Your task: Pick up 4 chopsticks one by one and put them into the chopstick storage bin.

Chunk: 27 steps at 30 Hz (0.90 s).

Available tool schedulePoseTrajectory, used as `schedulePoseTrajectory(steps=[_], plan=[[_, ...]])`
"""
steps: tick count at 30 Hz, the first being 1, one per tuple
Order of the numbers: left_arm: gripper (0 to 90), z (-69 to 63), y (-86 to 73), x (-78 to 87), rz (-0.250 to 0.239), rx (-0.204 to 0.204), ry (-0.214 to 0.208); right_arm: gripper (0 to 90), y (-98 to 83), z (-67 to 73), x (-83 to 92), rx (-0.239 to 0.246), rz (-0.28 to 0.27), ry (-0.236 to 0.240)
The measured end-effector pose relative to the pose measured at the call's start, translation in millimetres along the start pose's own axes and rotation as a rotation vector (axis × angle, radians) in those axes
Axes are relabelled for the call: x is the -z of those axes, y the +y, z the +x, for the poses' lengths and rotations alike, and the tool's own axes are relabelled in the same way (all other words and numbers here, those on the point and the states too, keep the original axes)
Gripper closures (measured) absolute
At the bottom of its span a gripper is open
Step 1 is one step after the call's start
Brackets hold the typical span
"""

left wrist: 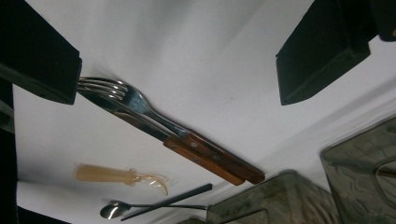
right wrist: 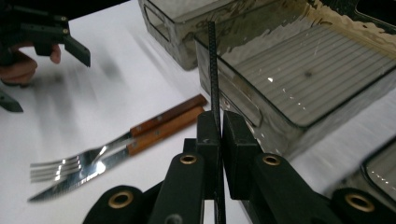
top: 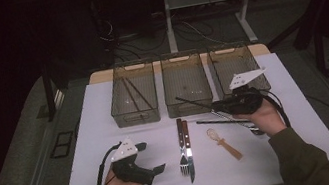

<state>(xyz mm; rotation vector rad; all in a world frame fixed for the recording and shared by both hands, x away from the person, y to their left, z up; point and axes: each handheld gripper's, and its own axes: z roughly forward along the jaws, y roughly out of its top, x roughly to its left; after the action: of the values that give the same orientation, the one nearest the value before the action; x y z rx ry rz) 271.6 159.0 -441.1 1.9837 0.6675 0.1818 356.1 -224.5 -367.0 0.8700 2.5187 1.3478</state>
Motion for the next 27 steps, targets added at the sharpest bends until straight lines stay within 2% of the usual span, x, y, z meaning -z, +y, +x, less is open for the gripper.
schedulePoseTrajectory(steps=[7, 13, 19, 27], plan=[[0.0, 3.0, 0.4, -2.1, 0.016, -0.032, 0.001, 85.5, 19.6, 4.3, -15.3, -0.009, -0.001, -0.018], [0.0, 3.8, 0.4, -1.6, 0.035, -0.025, 0.008, 85.5, 35.6, 6.6, -27.4, -0.032, 0.01, -0.037], [0.0, 2.2, 0.0, -3.4, 0.052, -0.035, 0.003, 85.5, 49.9, 6.9, -40.1, -0.049, 0.019, -0.06], [0.0, 2.0, 0.6, -1.8, 0.042, -0.027, 0.005, 85.5, 69.4, 7.9, -61.1, -0.057, 0.031, -0.088]])
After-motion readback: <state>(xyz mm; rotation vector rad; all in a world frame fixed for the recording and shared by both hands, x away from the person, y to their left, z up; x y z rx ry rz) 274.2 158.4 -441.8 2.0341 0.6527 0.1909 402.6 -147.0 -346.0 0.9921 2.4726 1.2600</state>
